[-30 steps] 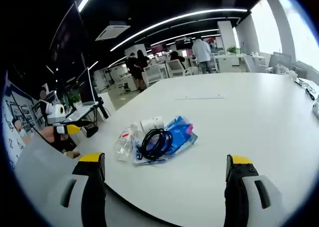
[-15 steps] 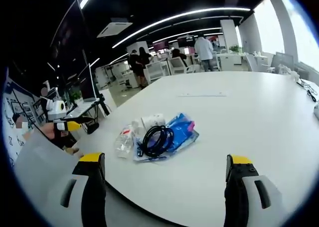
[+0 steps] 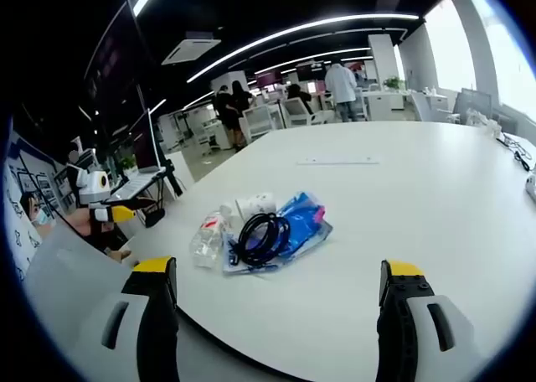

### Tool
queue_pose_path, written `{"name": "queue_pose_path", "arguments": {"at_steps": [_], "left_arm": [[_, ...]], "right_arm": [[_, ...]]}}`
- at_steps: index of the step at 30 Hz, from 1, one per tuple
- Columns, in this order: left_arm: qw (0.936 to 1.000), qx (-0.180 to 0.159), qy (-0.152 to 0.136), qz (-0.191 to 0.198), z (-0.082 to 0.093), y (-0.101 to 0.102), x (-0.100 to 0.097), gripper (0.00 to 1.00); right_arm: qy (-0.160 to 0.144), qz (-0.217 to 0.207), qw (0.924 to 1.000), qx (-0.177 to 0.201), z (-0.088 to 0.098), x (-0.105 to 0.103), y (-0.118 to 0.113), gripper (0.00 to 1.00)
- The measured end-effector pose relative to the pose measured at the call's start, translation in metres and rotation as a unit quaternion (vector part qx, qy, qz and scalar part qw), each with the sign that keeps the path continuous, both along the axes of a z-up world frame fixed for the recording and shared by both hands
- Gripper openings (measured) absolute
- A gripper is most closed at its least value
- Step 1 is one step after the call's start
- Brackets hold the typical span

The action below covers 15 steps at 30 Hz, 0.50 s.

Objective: Arrange the tabletop items into an orderly group along one side of the table until the central work area is clear of visible clutter.

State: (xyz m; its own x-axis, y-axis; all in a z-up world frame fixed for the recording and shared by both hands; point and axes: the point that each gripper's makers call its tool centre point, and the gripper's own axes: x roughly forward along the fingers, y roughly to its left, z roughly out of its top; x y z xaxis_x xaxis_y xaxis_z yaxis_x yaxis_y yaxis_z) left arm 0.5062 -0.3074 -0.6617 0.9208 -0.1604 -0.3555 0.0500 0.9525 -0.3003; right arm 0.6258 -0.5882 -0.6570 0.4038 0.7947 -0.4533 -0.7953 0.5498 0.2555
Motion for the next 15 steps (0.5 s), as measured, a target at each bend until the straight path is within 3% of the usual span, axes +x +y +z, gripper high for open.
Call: {"name": "queue_pose_path", "arguments": {"at_steps": [15], "left_arm": [[1.0, -0.004, 0.008, -0.002, -0.0054, 0.0028, 0.0024, 0.95]], "right_arm": [[-0.005, -0.004, 1.0, -0.002, 0.0001, 0.0036, -0.0018, 1.0]]}}
